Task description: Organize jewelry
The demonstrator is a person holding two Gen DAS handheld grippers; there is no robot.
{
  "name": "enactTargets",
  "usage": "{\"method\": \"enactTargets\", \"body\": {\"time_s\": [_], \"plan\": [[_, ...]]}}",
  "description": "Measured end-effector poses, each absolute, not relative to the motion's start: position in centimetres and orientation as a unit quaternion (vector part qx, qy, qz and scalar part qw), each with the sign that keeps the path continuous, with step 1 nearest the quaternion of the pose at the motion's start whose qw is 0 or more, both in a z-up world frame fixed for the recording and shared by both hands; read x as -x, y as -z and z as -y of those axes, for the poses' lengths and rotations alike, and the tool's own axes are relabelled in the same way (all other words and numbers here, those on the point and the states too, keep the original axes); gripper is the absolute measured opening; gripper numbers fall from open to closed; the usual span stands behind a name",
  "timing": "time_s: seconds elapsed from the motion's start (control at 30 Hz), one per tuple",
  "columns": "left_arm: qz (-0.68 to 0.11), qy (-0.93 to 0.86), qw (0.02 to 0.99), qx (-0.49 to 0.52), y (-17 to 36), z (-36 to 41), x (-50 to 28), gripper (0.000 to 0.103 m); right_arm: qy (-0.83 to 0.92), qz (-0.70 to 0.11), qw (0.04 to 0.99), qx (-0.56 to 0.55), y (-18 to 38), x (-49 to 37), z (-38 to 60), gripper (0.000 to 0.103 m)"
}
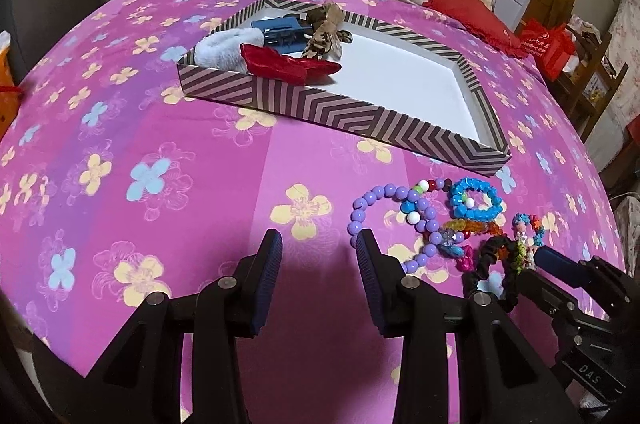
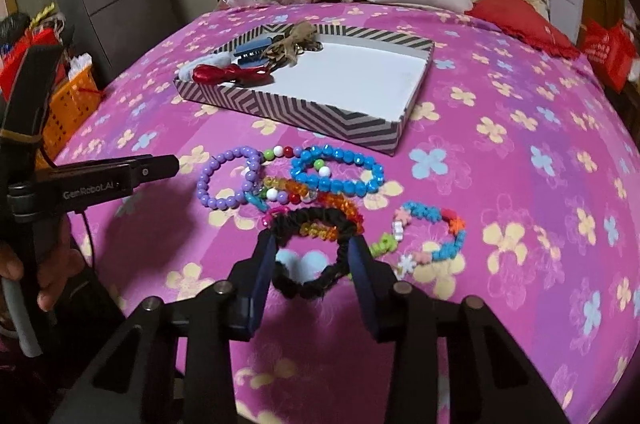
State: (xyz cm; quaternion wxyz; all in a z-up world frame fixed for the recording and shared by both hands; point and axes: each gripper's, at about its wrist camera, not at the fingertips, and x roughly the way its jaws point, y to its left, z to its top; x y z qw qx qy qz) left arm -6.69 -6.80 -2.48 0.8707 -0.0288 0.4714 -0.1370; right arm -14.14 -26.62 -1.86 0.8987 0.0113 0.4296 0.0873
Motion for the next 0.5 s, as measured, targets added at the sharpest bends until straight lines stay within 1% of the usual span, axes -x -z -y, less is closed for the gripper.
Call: {"method": "enactTargets", "body": {"time_s": [0.17, 0.27, 0.33, 0.4, 0.43, 0.47, 0.5], "plan": [[-0.476, 0.139, 0.868, 0.027, 2.8, 7.2, 6.0, 0.039, -0.079, -0.433, 0.898, 0.006, 2.2, 13.0, 26.8, 0.039], [-0.482, 0.14, 0.865, 0.023, 3.3, 7.7, 5.6, 0.039, -0.086, -0.443, 0.892, -0.005, 3.0, 12.1, 27.4, 0.03], [-0.486, 0.141, 0.862, 0.021, 3.6, 8.0, 5.4, 0.039, -0.087, -0.449, 0.889, -0.011, 3.6, 11.7, 27.7, 0.028], [-0.488, 0.143, 0.861, 0.015, 3.8, 8.4, 5.2, 0.039, -0.088, -0.453, 0.887, -0.017, 4.1, 11.5, 27.9, 0.024], [-0.489, 0.143, 0.86, 0.012, 3.9, 8.7, 5.1, 0.039, -0.089, -0.451, 0.888, -0.022, 4.2, 11.6, 28.1, 0.017], [-0.493, 0.145, 0.858, 0.008, 4.2, 9.0, 4.9, 0.039, -0.09, -0.447, 0.89, -0.026, 4.2, 11.7, 28.2, 0.013], [-0.499, 0.147, 0.854, 0.009, 4.4, 9.2, 4.7, 0.039, -0.092, -0.445, 0.89, -0.027, 4.2, 11.7, 28.2, 0.012]]}}
